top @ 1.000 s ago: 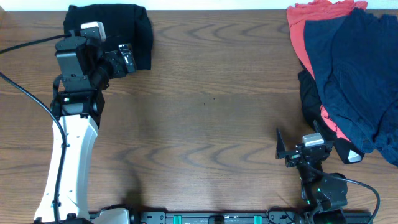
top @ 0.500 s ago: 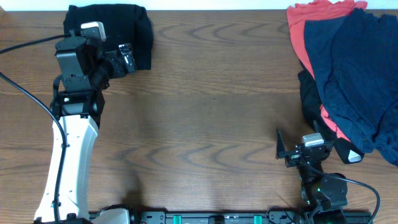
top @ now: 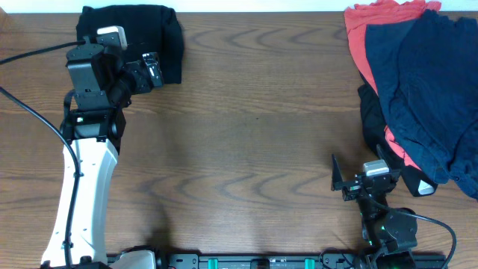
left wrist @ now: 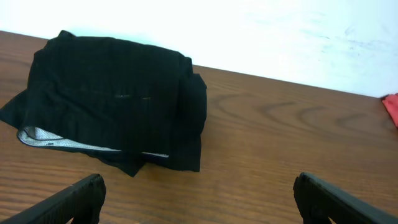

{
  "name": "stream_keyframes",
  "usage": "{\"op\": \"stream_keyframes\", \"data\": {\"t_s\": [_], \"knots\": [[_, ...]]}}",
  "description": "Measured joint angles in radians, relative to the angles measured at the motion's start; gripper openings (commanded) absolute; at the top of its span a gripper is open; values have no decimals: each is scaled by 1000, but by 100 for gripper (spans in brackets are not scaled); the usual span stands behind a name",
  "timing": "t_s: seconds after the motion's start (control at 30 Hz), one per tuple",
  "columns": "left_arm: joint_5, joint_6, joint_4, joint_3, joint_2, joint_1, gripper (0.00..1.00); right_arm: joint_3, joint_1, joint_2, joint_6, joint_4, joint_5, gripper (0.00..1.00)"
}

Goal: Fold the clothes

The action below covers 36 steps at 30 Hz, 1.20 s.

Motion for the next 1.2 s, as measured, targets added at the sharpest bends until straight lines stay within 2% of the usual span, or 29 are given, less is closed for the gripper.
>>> {"op": "stream_keyframes", "data": {"t_s": [0.3, 0.53, 0.73, 0.87, 1.2], "knots": [[0, 0, -1, 0, 0, 0, 98, 0, 0, 0, 0, 0, 0, 99], [0, 5, -60, -19, -48, 0, 98, 0, 0, 0, 0, 0, 0, 99], [0, 86, -34, -123, -214, -13, 98, 0, 0, 0, 0, -1, 0, 99], [0, 144, 51, -254, -357, -29, 98, 0, 0, 0, 0, 0, 0, 99], [-24, 176, 189, -601, -716, -30, 98, 0, 0, 0, 0, 0, 0, 99]]}}
